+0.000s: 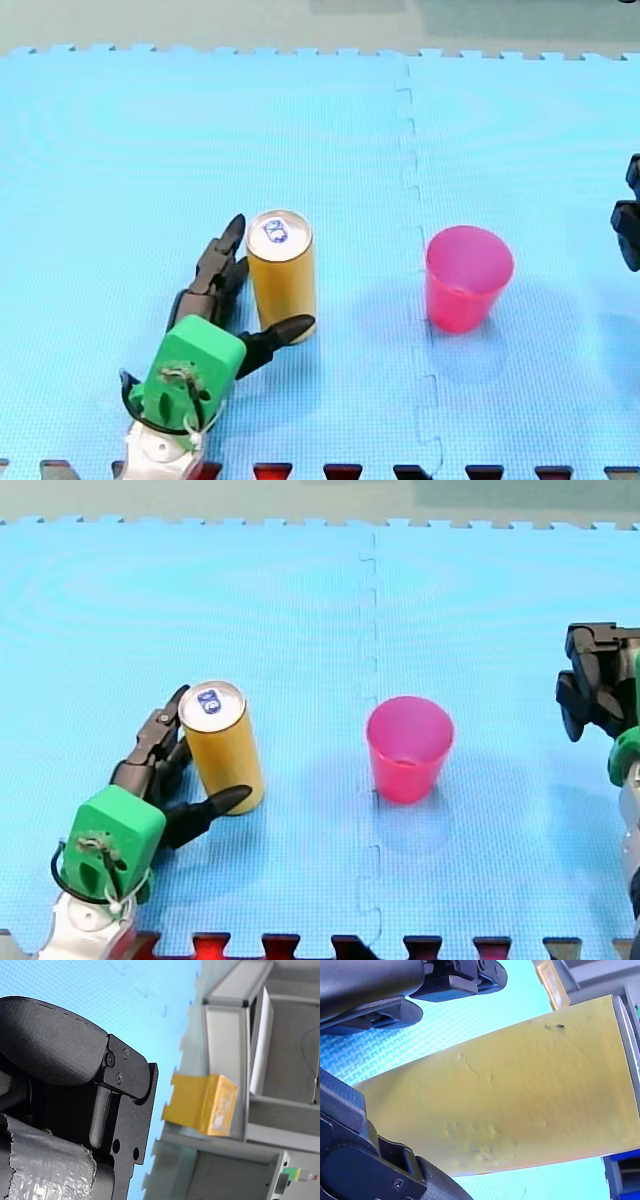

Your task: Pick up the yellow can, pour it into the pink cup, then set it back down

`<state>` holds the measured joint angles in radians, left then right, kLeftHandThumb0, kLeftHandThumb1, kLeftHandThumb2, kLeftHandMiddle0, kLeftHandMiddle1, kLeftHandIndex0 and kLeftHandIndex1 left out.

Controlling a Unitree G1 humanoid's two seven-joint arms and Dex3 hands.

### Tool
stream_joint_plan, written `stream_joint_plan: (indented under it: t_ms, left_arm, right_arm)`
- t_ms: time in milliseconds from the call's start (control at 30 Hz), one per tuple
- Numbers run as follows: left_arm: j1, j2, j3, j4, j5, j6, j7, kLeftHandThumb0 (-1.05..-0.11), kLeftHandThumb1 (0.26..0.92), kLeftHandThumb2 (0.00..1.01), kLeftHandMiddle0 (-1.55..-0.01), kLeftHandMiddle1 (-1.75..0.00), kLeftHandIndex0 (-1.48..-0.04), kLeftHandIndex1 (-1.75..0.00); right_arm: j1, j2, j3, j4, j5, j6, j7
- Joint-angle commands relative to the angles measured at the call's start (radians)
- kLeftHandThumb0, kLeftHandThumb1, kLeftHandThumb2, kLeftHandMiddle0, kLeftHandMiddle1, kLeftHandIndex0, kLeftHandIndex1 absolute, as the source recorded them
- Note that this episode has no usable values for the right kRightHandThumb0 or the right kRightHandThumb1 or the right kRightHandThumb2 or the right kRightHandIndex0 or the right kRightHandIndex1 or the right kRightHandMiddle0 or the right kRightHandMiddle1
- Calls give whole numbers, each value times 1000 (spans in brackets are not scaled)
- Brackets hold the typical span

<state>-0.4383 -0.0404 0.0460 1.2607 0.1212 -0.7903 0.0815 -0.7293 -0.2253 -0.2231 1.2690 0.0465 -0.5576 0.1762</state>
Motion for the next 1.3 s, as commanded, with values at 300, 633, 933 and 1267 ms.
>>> stream_joint_plan:
  t_ms: [300,633,933,1267]
  left_arm:
    - [47,75,101,-66,-173,-11,-291,-1043,704,11,-146,0,-135,0]
    - [111,121,118,-154,-219,-11,-392,-1048,752,22,-139,0,-124,0]
    - [127,123,123,-172,-230,-10,-406,-1048,734,5,-134,0,-117,0]
    - [125,114,122,-176,-233,-7,-403,-1048,765,17,-153,-9,-120,-1]
  right_arm:
    - [3,-1,2,-1,-7,-6,-8]
    - [2,-4,2,3,-11,-6,-7]
    - [-2,-1,-5,7,-6,0,-3]
    - [-2,-2,-3,7,-11,0,-4]
